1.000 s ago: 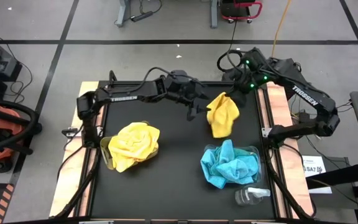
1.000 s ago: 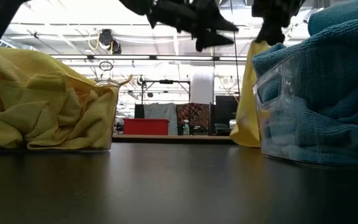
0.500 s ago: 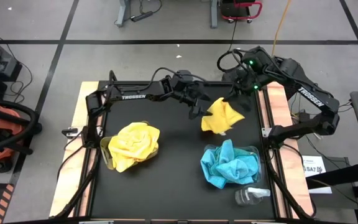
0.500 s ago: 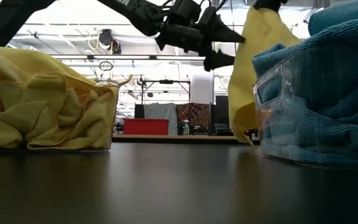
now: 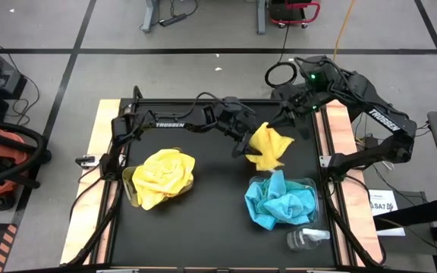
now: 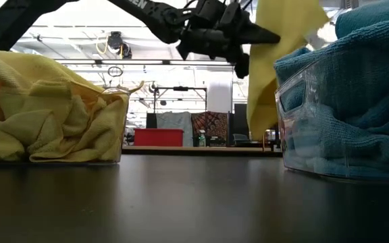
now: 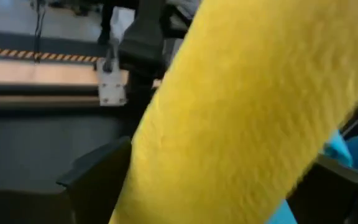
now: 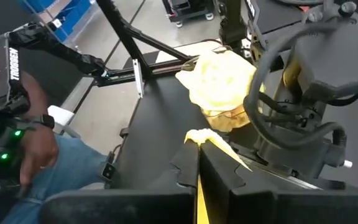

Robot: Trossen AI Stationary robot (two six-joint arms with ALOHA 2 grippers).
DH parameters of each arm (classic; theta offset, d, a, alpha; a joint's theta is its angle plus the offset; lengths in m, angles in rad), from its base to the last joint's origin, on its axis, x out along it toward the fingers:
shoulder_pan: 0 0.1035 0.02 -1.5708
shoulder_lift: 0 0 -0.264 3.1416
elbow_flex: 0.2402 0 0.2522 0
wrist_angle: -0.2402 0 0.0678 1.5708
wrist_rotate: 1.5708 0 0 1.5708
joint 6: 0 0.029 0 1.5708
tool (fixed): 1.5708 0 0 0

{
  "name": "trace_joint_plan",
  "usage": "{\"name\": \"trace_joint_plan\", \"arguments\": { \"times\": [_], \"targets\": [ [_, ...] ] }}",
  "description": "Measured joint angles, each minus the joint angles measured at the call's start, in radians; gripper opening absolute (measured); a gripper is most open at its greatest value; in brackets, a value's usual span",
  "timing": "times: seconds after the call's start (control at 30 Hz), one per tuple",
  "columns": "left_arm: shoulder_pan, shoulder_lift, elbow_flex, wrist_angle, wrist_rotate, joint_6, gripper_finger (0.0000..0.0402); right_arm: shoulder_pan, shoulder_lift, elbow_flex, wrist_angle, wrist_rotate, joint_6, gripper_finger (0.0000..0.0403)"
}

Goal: Sort microfiber towel by color & place in baskets
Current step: Put the yellow microfiber towel into the left transparent bin

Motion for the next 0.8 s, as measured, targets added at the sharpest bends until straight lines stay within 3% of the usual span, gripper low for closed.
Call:
{"name": "trace_joint_plan", "arguments": {
  "times": [0.1,0.23,0.5,0.8],
  "targets": [
    [-0.012,0.000,0.000,0.039,-0.002,0.000,0.0343,0.011,0.000,0.008,-0.005,0.001,0.000,0.0000],
    [-0.013,0.000,0.000,0.054,-0.002,0.001,0.0267,0.014,0.000,0.010,-0.032,0.006,0.010,0.0000],
    [-0.004,-0.008,0.000,0.037,0.089,0.000,0.0026,0.014,-0.001,0.010,-0.098,0.005,0.023,0.0000],
    [0.058,-0.149,0.000,-0.101,0.093,0.060,0.0007,0.014,-0.002,0.010,-0.372,0.040,-0.014,0.0000]
  ]
}}
